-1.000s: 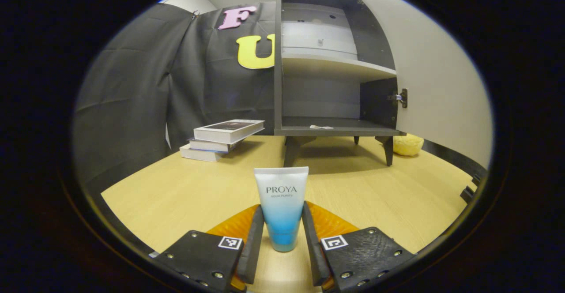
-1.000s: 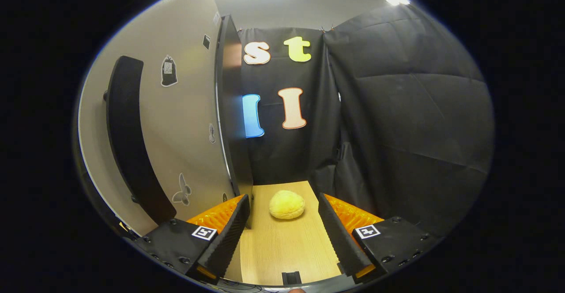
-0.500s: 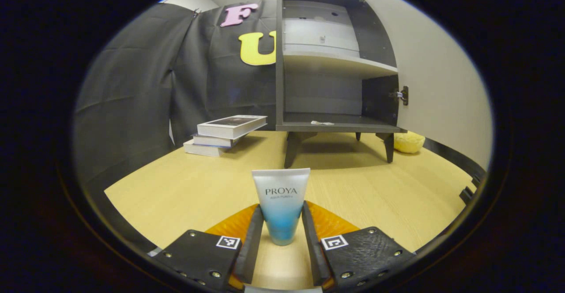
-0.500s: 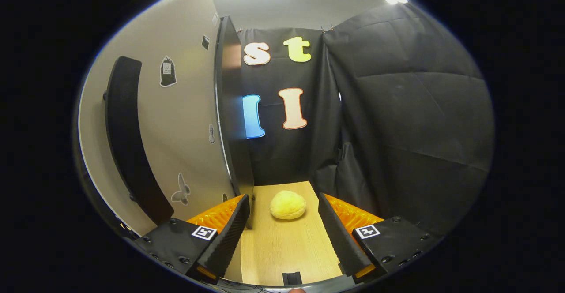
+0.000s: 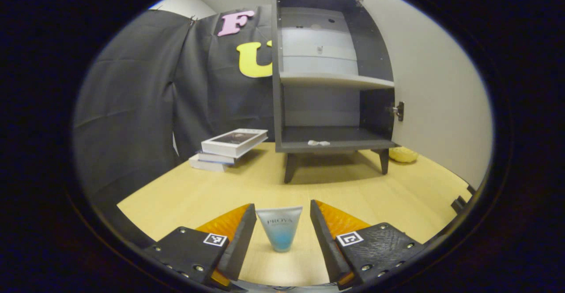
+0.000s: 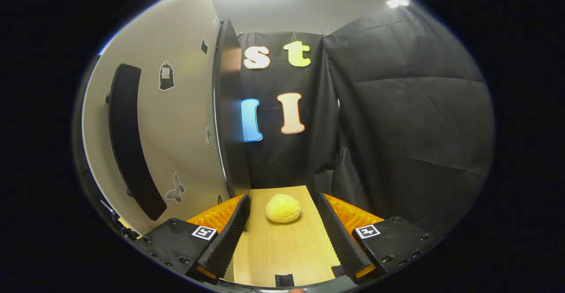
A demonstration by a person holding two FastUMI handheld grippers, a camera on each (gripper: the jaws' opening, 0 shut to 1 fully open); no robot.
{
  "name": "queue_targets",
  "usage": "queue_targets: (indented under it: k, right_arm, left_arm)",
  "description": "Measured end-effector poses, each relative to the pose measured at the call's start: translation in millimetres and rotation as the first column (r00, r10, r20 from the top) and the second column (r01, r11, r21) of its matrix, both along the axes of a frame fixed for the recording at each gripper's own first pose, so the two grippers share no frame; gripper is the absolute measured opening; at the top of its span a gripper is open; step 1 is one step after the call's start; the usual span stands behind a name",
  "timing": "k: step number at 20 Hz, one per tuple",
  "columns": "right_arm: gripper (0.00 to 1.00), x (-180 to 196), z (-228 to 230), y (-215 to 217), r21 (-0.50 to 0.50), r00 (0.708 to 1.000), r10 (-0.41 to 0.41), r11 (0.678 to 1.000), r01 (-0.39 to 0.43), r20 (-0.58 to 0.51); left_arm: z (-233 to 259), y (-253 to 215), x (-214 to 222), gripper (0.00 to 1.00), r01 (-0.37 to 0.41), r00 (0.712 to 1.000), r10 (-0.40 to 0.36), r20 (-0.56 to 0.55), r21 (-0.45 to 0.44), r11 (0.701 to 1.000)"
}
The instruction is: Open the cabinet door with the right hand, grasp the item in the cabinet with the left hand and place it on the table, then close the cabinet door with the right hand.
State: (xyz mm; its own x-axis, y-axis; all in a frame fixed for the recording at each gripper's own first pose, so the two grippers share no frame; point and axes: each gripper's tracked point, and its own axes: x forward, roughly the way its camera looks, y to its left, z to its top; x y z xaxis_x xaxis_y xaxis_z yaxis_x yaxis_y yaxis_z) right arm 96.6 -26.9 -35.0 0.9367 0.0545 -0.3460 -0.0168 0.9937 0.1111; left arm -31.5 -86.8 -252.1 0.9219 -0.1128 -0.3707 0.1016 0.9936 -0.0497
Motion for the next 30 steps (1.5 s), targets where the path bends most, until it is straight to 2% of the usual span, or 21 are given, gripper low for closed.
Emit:
queue_targets:
  k: [8,14,15,16,23,30]
  right_arm:
    - [0.98,-2,7,-14,0.051,1.0,-0.017,0.999,0.016,0.015]
    - [0.98,-12,26,-19,0.041,0.999,-0.038,0.998,0.037,0.028]
    - [0.95,-14,29,-19,0.033,0.999,-0.043,0.999,0.042,0.025]
    - [0.98,-17,33,-18,0.028,0.999,-0.045,0.999,0.045,0.025]
    - [0.98,-37,67,11,0.063,0.997,-0.03,0.998,0.026,0.073]
    - [0.98,-53,74,43,-0.004,0.998,-0.045,0.999,0.045,0.052]
  left_arm:
    - [128,18,36,0.75,-0.042,0.991,0.043,0.127,-0.009,0.999]
    - [195,21,43,0.74,-0.031,0.986,0.03,0.163,0.003,1.0]
    - [205,25,45,0.74,-0.034,0.986,0.032,0.166,0.013,0.999]
    - [214,27,48,0.74,-0.037,0.985,0.033,0.168,0.02,0.999]
    - [237,60,49,0.74,-0.046,0.981,0.043,0.189,0.011,0.999]
    - [229,98,55,0.75,-0.049,0.978,0.048,0.205,0.0,0.999]
